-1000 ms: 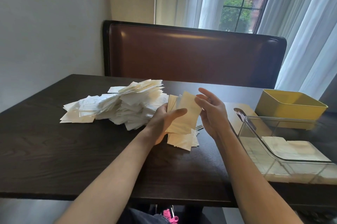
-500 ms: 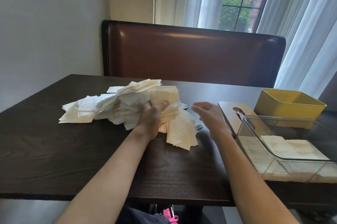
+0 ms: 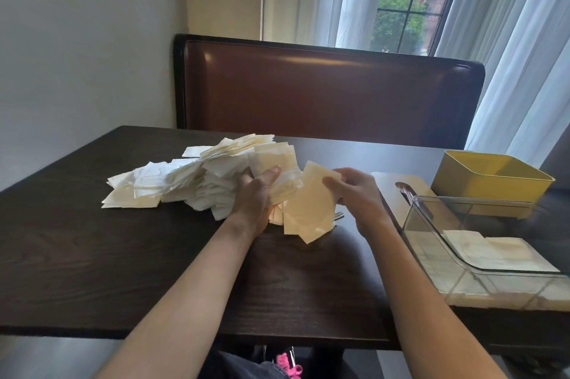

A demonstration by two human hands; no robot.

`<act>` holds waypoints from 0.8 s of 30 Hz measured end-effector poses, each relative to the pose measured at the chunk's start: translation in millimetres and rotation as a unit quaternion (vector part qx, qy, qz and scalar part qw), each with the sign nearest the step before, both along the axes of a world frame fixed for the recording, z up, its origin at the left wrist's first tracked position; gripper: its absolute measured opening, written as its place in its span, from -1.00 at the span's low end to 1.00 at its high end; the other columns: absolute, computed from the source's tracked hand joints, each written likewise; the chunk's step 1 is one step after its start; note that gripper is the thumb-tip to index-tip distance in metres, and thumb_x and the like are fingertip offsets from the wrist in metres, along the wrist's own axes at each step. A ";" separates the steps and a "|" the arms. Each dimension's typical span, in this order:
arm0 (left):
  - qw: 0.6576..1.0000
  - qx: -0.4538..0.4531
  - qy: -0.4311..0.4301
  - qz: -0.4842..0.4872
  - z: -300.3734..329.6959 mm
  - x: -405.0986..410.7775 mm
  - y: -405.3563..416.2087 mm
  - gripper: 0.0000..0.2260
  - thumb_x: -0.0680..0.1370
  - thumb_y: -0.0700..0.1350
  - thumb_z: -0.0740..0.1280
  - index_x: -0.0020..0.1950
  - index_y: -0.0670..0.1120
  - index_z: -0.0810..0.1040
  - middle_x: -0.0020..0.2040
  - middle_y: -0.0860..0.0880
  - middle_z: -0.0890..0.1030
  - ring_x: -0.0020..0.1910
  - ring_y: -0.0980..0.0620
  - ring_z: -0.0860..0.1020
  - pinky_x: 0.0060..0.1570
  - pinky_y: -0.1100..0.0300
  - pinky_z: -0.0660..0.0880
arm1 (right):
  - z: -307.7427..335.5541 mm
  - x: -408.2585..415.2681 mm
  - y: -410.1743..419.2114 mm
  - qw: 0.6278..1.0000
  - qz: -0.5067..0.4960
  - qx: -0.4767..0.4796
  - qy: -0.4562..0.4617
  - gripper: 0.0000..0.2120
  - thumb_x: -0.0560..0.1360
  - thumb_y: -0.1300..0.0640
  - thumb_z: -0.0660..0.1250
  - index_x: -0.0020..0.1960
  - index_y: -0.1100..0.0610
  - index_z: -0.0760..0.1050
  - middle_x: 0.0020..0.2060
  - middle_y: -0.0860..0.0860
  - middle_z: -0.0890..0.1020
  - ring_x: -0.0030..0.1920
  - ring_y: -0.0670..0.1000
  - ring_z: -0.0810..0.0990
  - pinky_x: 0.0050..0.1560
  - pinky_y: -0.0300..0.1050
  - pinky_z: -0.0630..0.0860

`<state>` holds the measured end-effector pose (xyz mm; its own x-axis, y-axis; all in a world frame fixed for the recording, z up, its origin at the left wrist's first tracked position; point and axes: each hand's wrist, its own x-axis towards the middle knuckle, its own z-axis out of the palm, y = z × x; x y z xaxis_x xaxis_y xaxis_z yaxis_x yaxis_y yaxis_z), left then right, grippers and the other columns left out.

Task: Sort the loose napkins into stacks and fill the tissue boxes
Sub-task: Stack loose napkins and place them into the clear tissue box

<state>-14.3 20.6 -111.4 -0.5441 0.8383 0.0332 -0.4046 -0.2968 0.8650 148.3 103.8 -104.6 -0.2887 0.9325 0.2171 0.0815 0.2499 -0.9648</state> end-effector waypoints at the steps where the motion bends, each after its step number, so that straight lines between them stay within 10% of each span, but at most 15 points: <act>1: 1.000 0.002 0.000 0.003 -0.3 -0.6 0.3 -0.74 0.57 -0.26 0.37 0.27 -0.17 0.54 0.07 -0.16 0.66 -0.06 -0.08 0.70 -0.01 -0.08 0.65 | 0.9 1.6 -0.2 0.999 -0.003 -0.013 0.041 -0.89 0.51 0.23 0.42 0.03 0.22 0.62 -0.02 0.23 0.64 0.03 0.21 0.63 -0.02 0.07 0.63; 10: 0.999 -0.037 0.017 0.016 1.1 3.1 0.2 -0.88 0.54 -0.18 0.39 0.06 -0.08 0.58 -0.06 -0.12 0.62 -0.11 -0.09 0.63 -0.08 -0.03 0.61 | 7.3 8.6 -2.4 0.963 0.042 -0.094 0.250 -0.78 0.58 0.22 0.31 0.21 0.17 0.56 0.00 0.08 0.59 -0.03 0.03 0.58 -0.07 -0.05 0.59; 13: 0.998 -0.030 0.003 0.064 1.5 -0.3 0.2 -0.76 0.52 -0.11 0.41 0.18 -0.05 0.57 0.00 -0.12 0.62 -0.04 -0.13 0.60 -0.12 0.02 0.57 | -0.5 4.8 2.5 0.992 -0.022 -0.043 0.116 -0.85 0.51 0.26 0.40 0.07 0.14 0.64 -0.10 0.11 0.66 -0.11 0.09 0.62 -0.26 -0.11 0.59; 17: 0.996 -0.027 -0.006 0.081 0.9 -3.7 1.4 -0.65 0.53 -0.13 0.40 0.32 -0.12 0.52 0.11 -0.15 0.63 0.00 -0.09 0.64 -0.36 0.19 0.56 | -11.2 -3.2 4.5 0.991 -0.055 0.060 -0.108 -0.92 0.48 0.18 0.43 -0.04 0.11 0.68 -0.09 0.06 0.70 -0.06 0.07 0.66 -0.02 0.02 0.64; 24: 0.996 -0.039 0.005 0.075 -2.0 -3.0 3.9 -0.76 0.52 -0.17 0.42 0.17 -0.09 0.56 0.04 -0.12 0.64 0.03 -0.14 0.64 -0.23 0.11 0.57 | -1.6 -0.1 -1.8 0.992 -0.060 0.107 -0.015 -0.96 0.52 0.17 0.42 -0.04 0.10 0.65 0.00 -0.04 0.64 0.04 -0.04 0.58 0.11 -0.11 0.56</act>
